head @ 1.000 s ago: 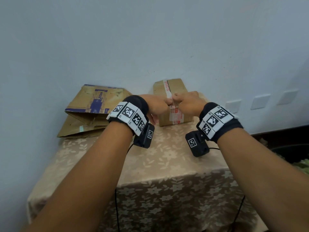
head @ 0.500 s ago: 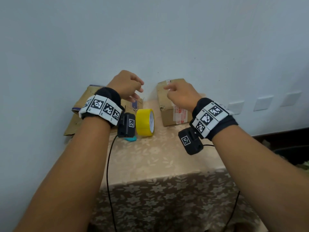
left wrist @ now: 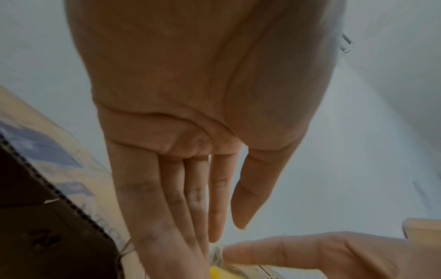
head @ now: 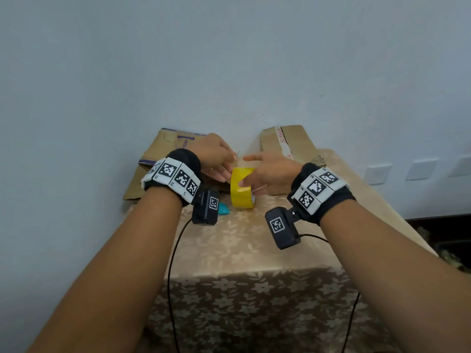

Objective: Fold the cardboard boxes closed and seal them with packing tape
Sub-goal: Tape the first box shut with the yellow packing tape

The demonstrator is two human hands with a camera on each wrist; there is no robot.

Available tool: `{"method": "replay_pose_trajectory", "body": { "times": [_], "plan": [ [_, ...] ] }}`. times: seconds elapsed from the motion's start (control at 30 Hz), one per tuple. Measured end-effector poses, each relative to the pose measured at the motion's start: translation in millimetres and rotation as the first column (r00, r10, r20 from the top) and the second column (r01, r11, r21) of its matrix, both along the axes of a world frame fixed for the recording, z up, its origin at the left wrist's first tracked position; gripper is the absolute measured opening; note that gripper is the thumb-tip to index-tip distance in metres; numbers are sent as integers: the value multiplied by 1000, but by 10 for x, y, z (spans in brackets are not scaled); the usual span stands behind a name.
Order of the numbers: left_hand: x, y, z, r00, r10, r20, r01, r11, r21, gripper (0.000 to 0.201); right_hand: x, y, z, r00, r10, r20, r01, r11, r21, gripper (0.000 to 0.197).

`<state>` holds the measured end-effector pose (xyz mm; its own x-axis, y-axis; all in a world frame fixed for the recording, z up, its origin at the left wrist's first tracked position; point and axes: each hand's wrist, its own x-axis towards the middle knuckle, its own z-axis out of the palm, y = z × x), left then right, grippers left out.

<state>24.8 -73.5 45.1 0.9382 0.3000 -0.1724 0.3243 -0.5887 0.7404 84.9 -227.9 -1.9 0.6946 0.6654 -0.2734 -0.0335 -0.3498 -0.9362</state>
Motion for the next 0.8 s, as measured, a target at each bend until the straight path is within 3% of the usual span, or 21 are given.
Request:
{"method": "replay_pose_trajectory", "body": {
  "times": [0.07, 0.23, 0.57, 0.8],
  "plan": [
    [-20, 21, -16, 1000, 6, 20, -6, 1000, -9, 17, 31, 21, -57, 999, -24, -29, 27, 996, 89, 88],
    [-67, -1, -116, 988, 49, 148, -48, 999, -13, 19, 45, 3, -49, 995, -19, 96, 2, 984, 176, 94],
    [-229, -119, -442, 914, 92, 395, -51, 992, -112, 33, -44, -43, -163, 995, -42, 88, 6, 924, 382, 93],
    [-315, -138, -488, 854, 167, 494, 17, 938, -346, 34, 26, -9, -134, 966, -150, -210, 249, 755, 607, 62]
  ]
}}
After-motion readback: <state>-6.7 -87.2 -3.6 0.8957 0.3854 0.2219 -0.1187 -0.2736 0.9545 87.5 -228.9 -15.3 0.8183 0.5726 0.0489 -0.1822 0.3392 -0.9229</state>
